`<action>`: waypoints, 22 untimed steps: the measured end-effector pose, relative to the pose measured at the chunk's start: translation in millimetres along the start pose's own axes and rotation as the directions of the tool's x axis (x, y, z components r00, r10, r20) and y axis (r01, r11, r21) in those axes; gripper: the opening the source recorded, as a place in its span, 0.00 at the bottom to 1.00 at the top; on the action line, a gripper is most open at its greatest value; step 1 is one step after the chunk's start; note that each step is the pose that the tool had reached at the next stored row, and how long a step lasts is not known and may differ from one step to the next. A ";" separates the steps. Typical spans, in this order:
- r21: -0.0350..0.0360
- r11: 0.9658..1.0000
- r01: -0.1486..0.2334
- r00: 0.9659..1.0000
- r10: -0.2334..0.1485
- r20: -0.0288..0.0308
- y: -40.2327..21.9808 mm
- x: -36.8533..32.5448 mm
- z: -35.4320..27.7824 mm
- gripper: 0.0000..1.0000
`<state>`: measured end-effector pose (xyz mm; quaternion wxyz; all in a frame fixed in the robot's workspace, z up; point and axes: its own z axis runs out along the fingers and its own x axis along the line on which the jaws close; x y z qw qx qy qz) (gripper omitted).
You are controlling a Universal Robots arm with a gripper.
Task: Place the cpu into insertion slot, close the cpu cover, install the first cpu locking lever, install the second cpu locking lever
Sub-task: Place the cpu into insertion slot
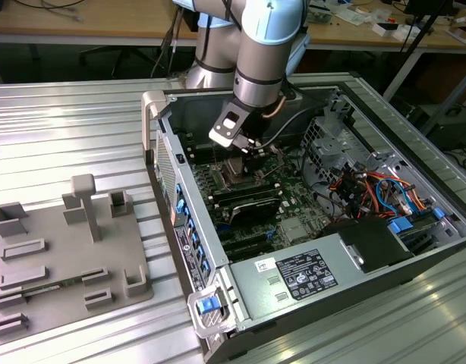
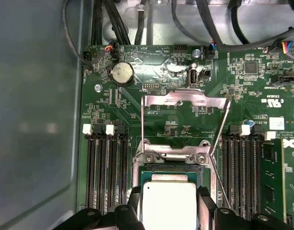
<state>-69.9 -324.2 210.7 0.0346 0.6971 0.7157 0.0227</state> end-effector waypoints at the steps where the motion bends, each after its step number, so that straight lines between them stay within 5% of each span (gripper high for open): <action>1: 0.001 1.000 0.004 1.000 -0.004 0.000 -0.4 0.0 1.8 0.55; 22: 0.009 1.000 -0.008 1.000 0.008 0.001 -1.7 -3.9 12.2 0.55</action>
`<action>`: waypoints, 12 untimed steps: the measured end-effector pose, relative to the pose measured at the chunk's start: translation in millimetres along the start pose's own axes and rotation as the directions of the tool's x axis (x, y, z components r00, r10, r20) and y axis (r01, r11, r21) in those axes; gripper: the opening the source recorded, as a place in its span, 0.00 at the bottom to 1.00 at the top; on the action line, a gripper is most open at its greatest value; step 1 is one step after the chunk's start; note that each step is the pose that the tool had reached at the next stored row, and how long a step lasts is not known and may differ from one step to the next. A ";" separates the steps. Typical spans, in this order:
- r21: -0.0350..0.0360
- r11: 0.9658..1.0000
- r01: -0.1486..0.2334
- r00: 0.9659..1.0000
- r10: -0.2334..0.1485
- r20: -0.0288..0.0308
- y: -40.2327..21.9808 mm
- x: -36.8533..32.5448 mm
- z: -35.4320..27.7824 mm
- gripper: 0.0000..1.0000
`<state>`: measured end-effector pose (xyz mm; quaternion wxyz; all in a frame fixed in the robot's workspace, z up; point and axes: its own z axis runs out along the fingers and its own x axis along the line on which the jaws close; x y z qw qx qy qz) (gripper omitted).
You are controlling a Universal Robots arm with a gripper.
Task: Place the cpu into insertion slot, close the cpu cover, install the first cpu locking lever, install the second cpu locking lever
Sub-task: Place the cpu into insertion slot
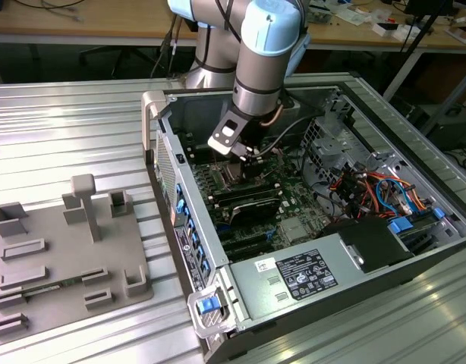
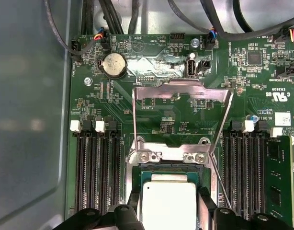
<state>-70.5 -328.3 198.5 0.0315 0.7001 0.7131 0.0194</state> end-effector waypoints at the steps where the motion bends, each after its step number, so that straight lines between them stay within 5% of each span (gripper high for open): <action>1: 0.000 1.000 -0.003 1.000 0.003 0.000 0.1 -0.7 0.2 0.55; 12: 0.000 1.000 -0.017 1.000 0.017 0.001 0.7 -2.0 0.5 0.55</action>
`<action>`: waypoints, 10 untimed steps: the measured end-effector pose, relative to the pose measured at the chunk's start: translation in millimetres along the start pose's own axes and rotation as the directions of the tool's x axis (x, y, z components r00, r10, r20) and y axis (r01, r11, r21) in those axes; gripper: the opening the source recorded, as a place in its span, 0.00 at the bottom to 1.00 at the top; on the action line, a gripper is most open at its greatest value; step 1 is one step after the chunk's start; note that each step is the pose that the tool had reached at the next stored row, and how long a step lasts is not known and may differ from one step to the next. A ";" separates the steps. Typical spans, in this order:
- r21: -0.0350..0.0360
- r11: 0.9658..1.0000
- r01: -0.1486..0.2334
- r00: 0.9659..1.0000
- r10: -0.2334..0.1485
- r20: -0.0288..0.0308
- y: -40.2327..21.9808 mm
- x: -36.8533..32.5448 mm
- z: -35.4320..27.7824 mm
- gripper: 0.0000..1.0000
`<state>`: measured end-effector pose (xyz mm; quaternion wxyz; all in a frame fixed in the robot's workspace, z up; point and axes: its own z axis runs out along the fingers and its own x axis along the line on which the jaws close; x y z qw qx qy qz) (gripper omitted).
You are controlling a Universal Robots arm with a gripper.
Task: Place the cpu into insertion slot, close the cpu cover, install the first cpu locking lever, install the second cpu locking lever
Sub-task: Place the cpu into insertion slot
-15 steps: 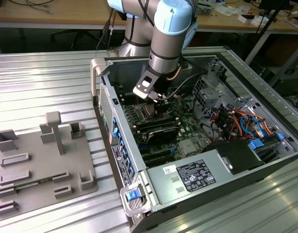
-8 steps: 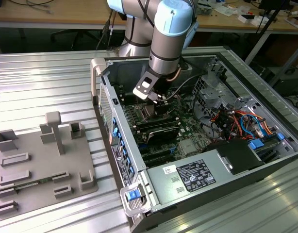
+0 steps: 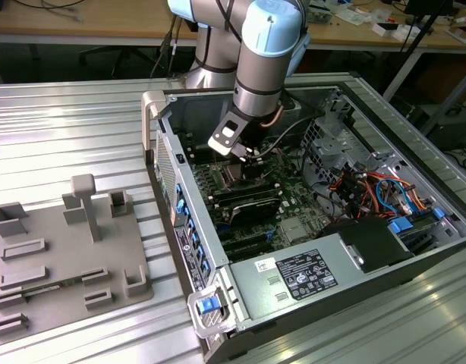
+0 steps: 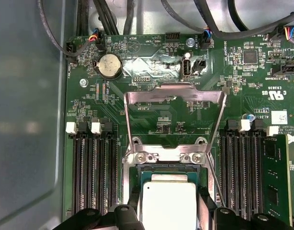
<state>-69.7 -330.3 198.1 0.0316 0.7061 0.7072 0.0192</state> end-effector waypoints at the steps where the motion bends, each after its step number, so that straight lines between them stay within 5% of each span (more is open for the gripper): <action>1: 0.000 1.000 -0.001 1.000 0.001 0.000 0.1 0.0 0.1 0.55; 10: 0.001 1.000 -0.001 1.000 0.001 0.001 -0.1 -1.3 3.2 0.55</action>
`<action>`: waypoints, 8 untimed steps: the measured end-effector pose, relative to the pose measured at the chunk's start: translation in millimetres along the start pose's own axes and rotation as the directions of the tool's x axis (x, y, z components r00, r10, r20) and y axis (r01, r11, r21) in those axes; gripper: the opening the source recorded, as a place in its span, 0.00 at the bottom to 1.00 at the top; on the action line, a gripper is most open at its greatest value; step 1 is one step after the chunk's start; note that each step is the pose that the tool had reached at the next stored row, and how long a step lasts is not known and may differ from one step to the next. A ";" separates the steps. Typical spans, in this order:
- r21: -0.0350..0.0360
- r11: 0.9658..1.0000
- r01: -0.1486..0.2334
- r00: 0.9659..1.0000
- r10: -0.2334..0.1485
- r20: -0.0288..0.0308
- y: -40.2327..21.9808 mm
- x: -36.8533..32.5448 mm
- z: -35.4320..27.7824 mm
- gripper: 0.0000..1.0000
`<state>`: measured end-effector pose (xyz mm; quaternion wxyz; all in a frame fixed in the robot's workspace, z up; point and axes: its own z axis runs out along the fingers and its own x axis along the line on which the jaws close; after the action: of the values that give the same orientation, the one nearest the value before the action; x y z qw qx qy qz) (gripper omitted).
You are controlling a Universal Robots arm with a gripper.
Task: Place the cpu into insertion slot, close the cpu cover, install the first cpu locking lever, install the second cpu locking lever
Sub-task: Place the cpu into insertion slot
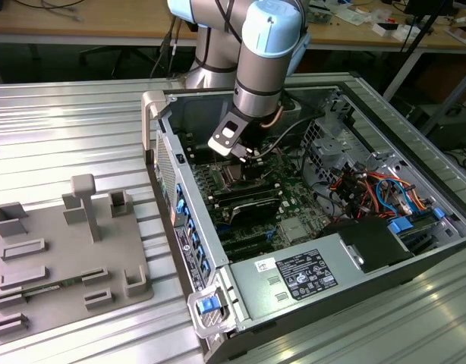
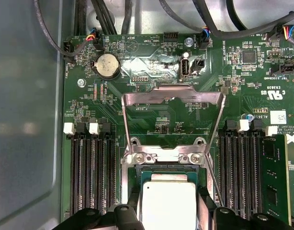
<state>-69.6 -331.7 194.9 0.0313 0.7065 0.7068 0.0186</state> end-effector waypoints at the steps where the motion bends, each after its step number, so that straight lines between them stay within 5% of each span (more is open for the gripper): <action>1: 0.000 1.000 0.000 1.000 0.000 0.000 0.0 0.0 0.3 0.55; 8: 0.001 1.000 0.000 1.000 0.000 0.002 0.2 0.1 1.7 0.55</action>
<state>-69.3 -331.7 193.3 0.0318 0.7064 0.7069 0.0175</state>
